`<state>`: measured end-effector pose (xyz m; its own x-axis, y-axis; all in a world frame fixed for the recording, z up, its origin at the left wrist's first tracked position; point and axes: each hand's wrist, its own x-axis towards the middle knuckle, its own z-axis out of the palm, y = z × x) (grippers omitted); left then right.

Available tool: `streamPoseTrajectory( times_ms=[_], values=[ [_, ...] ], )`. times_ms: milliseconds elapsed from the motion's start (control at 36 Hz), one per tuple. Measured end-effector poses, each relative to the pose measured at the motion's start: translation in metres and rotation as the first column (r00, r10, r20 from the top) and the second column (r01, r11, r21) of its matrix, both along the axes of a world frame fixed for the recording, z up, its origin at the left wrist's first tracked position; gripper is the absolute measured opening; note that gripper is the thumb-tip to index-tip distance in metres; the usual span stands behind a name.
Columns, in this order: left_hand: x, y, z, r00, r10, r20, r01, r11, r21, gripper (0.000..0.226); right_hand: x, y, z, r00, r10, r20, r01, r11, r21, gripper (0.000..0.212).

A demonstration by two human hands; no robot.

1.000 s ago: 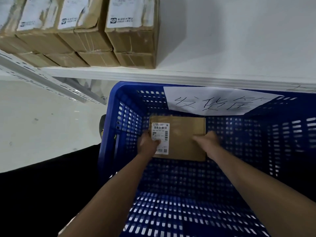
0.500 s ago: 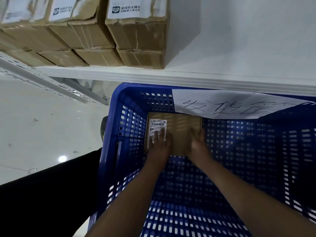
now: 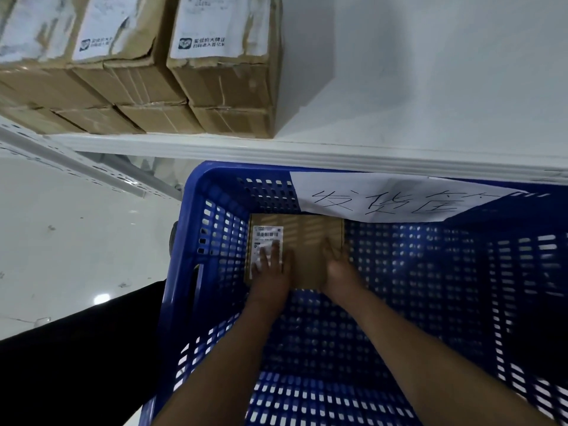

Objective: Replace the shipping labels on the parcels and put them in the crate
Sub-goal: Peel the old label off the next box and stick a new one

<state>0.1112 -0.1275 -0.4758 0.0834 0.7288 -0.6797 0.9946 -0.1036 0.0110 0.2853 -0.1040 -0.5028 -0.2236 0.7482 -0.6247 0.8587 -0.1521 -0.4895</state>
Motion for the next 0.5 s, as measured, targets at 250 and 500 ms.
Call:
streamPoseTrajectory(
  times_ms=[250, 500],
  values=[
    [0.008, 0.005, 0.012, 0.999, -0.016, -0.047, 0.011, 0.996, -0.092, 0.073, 0.008, 0.011, 0.021, 0.997, -0.054, -0.046, 0.047, 0.991, -0.128, 0.089],
    [0.018, 0.041, 0.064, 0.999, -0.048, -0.018, 0.044, 0.985, -0.168, 0.065, 0.023, 0.028, 0.086, 0.998, -0.025, 0.055, 0.025, 1.000, 0.011, 0.029]
  ],
)
